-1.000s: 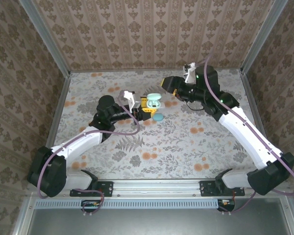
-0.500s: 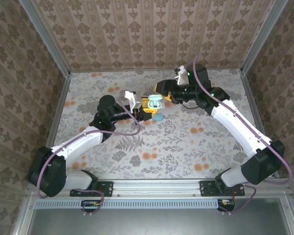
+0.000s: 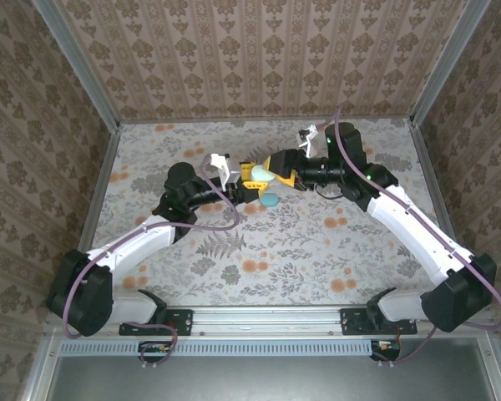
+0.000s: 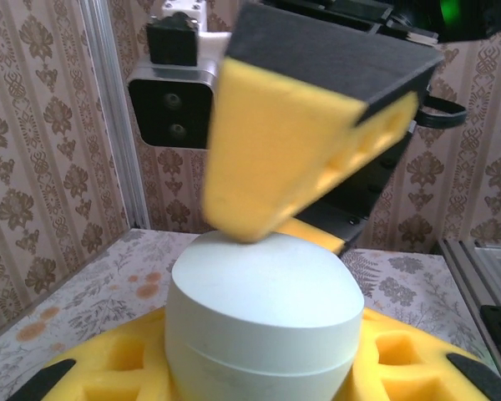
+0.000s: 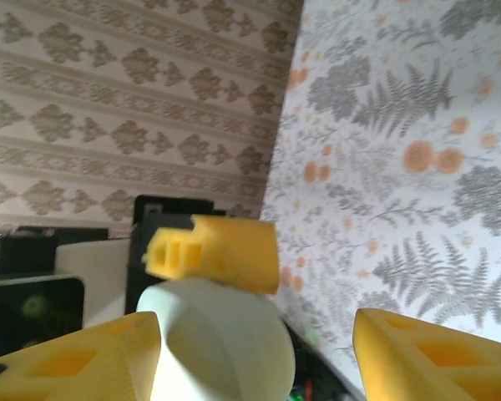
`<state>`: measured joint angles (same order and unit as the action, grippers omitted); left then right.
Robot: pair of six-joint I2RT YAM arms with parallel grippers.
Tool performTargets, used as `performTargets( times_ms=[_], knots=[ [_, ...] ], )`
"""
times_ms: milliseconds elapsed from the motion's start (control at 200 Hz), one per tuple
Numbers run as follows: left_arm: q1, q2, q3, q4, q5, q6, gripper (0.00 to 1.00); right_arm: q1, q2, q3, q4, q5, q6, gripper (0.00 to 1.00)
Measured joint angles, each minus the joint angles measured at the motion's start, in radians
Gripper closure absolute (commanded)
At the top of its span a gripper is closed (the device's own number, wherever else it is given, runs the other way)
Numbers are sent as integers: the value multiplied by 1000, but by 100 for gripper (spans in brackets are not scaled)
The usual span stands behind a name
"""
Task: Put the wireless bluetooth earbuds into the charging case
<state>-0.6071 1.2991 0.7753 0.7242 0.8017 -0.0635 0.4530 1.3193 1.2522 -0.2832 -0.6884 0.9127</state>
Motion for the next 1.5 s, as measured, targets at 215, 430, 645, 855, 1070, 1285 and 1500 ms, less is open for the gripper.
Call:
performTargets(
  times_ms=[215,430,645,855,1070,1285,1500],
  knots=[
    [1,30,0,76,-1,-52,74,-1,-10,-84,205,-122,129,39],
    [8,45,0,118,11,-90,74,-13,6,-126,344,-178,225,50],
    [8,45,1,139,19,-103,74,-28,8,-149,418,-203,277,50],
    [8,51,6,145,34,-125,73,-31,26,-183,533,-228,343,56],
    [12,56,6,155,39,-131,68,-35,32,-199,581,-240,369,73],
    [12,56,6,132,32,-115,54,-38,28,-205,568,-225,341,78],
    [19,55,6,52,3,-67,36,-45,-16,-251,563,-151,309,82]
  ],
)
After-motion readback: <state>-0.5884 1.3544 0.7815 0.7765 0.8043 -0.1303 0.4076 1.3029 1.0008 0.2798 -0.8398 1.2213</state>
